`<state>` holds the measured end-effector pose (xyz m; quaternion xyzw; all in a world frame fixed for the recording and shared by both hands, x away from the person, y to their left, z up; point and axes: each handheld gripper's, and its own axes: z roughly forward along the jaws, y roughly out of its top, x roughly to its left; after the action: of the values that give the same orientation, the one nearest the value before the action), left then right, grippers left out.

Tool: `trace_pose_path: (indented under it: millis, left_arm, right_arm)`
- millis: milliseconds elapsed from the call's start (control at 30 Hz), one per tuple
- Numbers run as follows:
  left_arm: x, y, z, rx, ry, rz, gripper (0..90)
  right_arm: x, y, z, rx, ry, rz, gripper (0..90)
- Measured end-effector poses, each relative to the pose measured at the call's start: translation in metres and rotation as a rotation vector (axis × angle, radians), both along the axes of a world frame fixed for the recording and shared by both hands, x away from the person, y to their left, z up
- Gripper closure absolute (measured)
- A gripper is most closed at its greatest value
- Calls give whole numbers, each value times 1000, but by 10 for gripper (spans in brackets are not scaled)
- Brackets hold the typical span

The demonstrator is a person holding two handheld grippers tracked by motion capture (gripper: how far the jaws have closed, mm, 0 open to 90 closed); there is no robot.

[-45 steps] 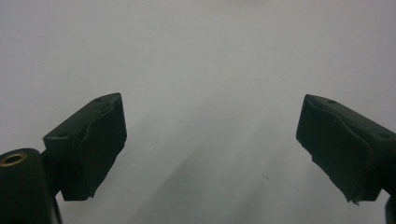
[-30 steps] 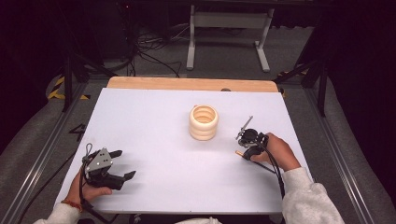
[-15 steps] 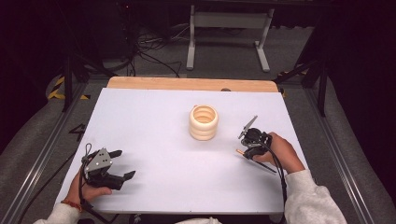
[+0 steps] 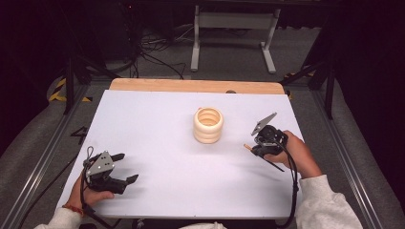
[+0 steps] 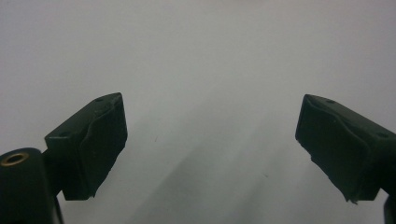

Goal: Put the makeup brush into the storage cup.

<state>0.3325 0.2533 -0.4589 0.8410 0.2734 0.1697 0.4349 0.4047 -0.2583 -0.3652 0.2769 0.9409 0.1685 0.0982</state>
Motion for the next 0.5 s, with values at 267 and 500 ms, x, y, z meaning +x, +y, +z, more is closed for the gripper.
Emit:
trace_pose_path:
  millis: [267,500]
  left_arm:
    - [0,0,0,2,-1,-2,99]
    - [0,0,0,-1,-1,-2,99]
  right_arm:
    - [-7,-4,23,91,-95,-10,845]
    - [-10,-6,37,142,-153,-23,845]
